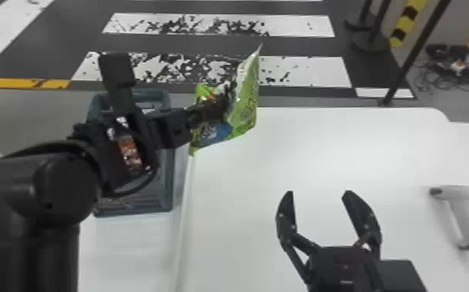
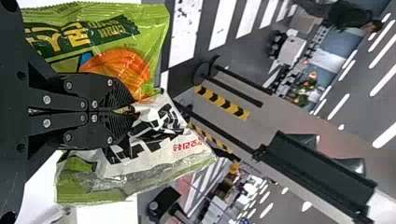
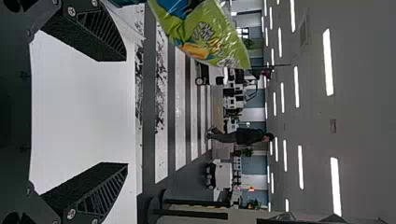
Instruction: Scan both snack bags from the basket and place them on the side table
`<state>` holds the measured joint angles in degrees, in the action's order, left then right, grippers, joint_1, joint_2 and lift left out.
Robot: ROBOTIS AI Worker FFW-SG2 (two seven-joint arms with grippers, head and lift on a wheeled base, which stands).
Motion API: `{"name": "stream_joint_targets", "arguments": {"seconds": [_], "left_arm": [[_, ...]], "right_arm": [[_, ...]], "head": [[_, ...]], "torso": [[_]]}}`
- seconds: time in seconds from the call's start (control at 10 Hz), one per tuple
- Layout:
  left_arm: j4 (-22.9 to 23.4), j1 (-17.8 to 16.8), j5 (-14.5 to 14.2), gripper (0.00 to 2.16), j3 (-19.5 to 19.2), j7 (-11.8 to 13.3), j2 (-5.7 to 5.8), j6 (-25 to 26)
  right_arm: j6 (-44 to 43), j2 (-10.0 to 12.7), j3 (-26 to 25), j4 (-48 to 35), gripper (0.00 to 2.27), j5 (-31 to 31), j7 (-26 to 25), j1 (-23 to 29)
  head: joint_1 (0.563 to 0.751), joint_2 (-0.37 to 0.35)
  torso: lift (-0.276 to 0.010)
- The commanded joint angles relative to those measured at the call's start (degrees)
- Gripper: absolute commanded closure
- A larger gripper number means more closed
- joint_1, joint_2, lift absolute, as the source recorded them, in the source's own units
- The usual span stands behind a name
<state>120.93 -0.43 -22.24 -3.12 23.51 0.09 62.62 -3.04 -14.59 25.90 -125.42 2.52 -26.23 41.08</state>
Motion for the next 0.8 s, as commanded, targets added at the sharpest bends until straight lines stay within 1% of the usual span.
{"name": "stream_joint_targets", "arguments": {"seconds": [0.0,0.2,0.3,0.4,0.5,0.6,0.7], "left_arm": [[-5.4,-0.4,0.5,2.14,4.6,-0.9,-0.24,-2.5],[-13.1,-0.9,0.5,2.14,9.9,-2.9,-0.24,-10.6],[-16.9,-0.9,0.5,2.14,12.5,-4.2,-0.24,-14.7],[-20.7,-1.0,0.4,2.14,14.8,-4.5,-0.24,-18.0],[-24.4,-1.1,0.4,2.14,17.5,-5.6,-0.24,-21.3],[-28.0,-1.3,0.3,2.14,19.7,-5.9,-0.24,-23.8],[-30.3,-1.2,0.1,2.14,21.8,-6.7,-0.24,-24.3]], "right_arm": [[-0.7,-0.1,-0.1,0.1,0.12,0.0,-0.4,0.1],[-1.6,-0.3,-0.1,0.2,0.12,-0.1,-0.6,0.1],[-2.1,-0.3,-0.1,0.2,0.12,-0.1,-0.7,0.1],[-2.3,-0.3,-0.1,0.3,0.12,-0.1,-0.8,0.1],[-2.3,-0.3,-0.1,0.3,0.12,-0.1,-0.8,0.1],[-2.6,-0.3,-0.1,0.3,0.12,-0.1,-0.9,0.1],[-2.8,-0.3,-0.1,0.5,0.12,-0.1,-0.9,0.1]], "head": [[0.695,-0.021],[0.695,-0.089],[0.695,-0.1],[0.695,-0.127],[0.695,-0.151],[0.695,-0.175],[0.695,-0.199]], "torso": [[-0.075],[-0.075],[-0.075],[-0.075],[-0.075],[-0.075],[-0.075]]}}
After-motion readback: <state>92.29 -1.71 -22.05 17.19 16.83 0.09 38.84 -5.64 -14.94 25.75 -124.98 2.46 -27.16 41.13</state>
